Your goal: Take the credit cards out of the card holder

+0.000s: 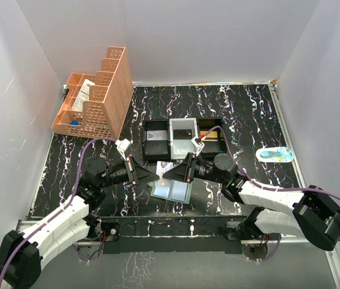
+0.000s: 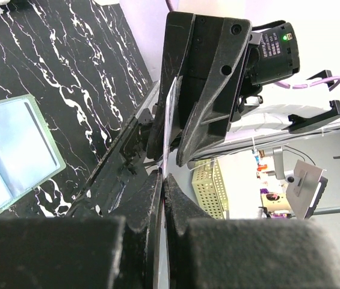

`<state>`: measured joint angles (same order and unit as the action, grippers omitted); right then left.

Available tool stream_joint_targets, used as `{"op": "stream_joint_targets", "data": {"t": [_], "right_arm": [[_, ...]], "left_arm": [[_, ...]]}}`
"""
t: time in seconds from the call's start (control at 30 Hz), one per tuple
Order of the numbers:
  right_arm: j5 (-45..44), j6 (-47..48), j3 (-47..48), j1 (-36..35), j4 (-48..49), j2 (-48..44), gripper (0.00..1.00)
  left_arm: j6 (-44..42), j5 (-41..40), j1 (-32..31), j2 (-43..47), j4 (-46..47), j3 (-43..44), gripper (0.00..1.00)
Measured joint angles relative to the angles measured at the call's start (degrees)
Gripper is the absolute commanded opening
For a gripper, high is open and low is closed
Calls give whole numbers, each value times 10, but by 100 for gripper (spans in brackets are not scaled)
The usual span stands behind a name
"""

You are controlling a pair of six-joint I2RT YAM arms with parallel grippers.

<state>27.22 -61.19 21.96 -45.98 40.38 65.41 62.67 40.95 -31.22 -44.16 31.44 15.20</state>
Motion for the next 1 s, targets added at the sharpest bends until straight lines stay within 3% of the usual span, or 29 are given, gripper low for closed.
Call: {"op": "stream_joint_targets", "data": {"t": [0.13,0.33,0.53,0.57,0.63,0.7,0.93,1.0], "right_arm": [[4,-4,-2,3,13,0,16],[14,-13,-12,7,47,7,0],[19,-23,-14,7,63,14,0],[19,-24,-14,7,66,14,0],[19,-24,-15,7,66,14,0],[15,-23,-15,8,65,12,0],[-34,13,-17,10,-6,-44,0],[-65,40,-18,10,-49,-76,0]], "left_arm": [[0,2,0,1,3,0,0],[7,5,0,4,17,-3,0],[16,4,0,11,27,-13,3],[15,2,0,14,25,-13,9],[8,-2,0,20,15,-13,37],[-5,-7,0,25,-8,-12,59],[-96,-87,0,36,-202,58,96],[-132,-132,0,47,-275,94,99]]}}
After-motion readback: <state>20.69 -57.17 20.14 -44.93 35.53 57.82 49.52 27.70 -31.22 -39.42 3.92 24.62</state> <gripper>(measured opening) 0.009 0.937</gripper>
